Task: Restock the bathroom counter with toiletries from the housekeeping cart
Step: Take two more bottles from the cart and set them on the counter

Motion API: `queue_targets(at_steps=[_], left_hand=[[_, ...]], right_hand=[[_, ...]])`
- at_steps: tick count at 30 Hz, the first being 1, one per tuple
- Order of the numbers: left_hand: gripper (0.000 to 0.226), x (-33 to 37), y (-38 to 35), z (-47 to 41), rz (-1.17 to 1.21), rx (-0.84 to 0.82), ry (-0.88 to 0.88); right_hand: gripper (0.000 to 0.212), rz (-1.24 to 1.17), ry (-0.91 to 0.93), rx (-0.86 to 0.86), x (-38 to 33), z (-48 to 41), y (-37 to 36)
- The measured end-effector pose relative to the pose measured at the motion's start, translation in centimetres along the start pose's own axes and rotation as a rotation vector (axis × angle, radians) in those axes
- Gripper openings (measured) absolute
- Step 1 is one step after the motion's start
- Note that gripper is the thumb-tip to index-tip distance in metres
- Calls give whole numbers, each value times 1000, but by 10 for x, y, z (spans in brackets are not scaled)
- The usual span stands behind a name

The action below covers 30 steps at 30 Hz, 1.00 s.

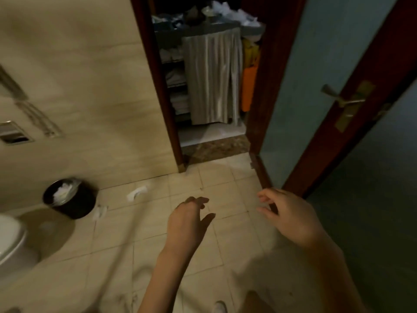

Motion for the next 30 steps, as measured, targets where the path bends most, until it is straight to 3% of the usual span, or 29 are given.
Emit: queue_targets(at_steps=[11,22,30], left_hand=[[45,-10,0,-94,-7,8,98],[38,56,12,-298,-33,94,95],[37,68,12,-369,-23,109,155]], right_hand=[[32,-19,101,-102,1,-130,0],[28,-92,136,15,70,-304,99],[30,-121,204,-81,92,-386,109]])
Point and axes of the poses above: each hand's wrist, its own z-axis away from the middle knuckle, its own y-axis out of the back of the hand, x = y × z, the point moved 1 cm from there along -z, towards the middle knuckle, and after that the axes turned 3 degrees about -z, right-handed, at the moved point
